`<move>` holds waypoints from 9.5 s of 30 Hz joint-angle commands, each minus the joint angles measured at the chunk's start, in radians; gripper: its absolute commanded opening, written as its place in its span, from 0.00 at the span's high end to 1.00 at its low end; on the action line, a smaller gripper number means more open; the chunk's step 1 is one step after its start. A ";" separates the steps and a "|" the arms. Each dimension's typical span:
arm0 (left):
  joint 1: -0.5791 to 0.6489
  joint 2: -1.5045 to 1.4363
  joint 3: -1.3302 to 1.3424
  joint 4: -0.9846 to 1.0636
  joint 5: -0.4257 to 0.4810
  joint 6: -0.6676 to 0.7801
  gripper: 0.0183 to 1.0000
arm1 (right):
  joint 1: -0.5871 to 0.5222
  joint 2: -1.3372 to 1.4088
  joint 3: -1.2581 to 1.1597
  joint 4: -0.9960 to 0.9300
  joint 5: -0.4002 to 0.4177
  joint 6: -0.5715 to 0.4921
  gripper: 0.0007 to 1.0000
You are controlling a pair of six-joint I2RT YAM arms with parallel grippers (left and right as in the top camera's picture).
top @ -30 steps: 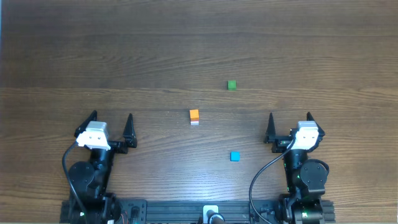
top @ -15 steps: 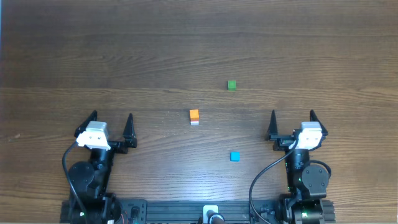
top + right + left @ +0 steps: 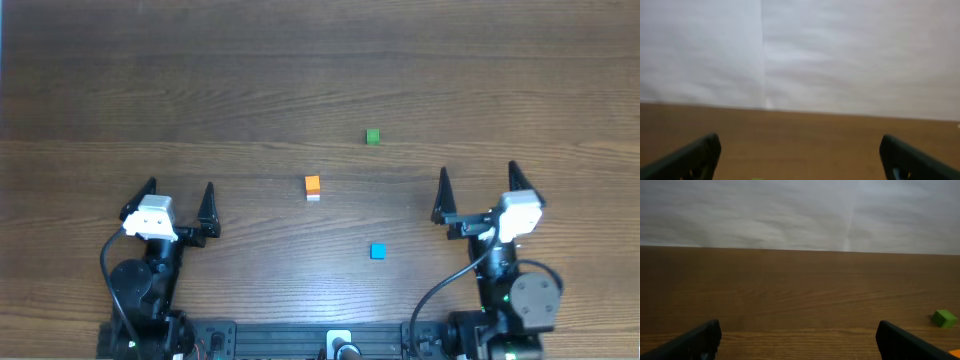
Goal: Stack Cubes
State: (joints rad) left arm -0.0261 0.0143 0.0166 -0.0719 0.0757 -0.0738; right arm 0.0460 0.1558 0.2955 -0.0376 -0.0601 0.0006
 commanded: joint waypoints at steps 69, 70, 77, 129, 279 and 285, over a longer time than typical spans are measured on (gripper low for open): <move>-0.005 -0.008 -0.010 0.001 0.010 0.014 0.00 | 0.305 1.971 1.250 -0.768 0.155 0.257 0.22; -0.005 -0.008 -0.010 0.001 0.010 0.014 0.00 | 0.305 1.971 1.279 -0.806 0.154 0.267 0.23; -0.005 -0.008 -0.010 0.001 0.010 0.014 0.00 | 0.305 1.971 1.307 -0.841 0.132 0.318 0.26; -0.005 -0.008 -0.010 0.001 0.010 0.014 0.00 | 0.384 1.877 1.296 -0.902 0.082 0.375 0.99; -0.005 -0.008 -0.010 0.001 0.010 0.014 0.00 | 0.661 1.302 0.364 -0.680 0.106 0.718 0.36; -0.005 -0.008 -0.010 0.002 0.010 0.014 0.00 | 0.662 1.302 0.364 -0.680 0.105 0.717 0.64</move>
State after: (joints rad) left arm -0.0261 0.0109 0.0162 -0.0715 0.0792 -0.0711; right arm 0.7013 1.4506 0.6643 -0.7208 0.0433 0.7063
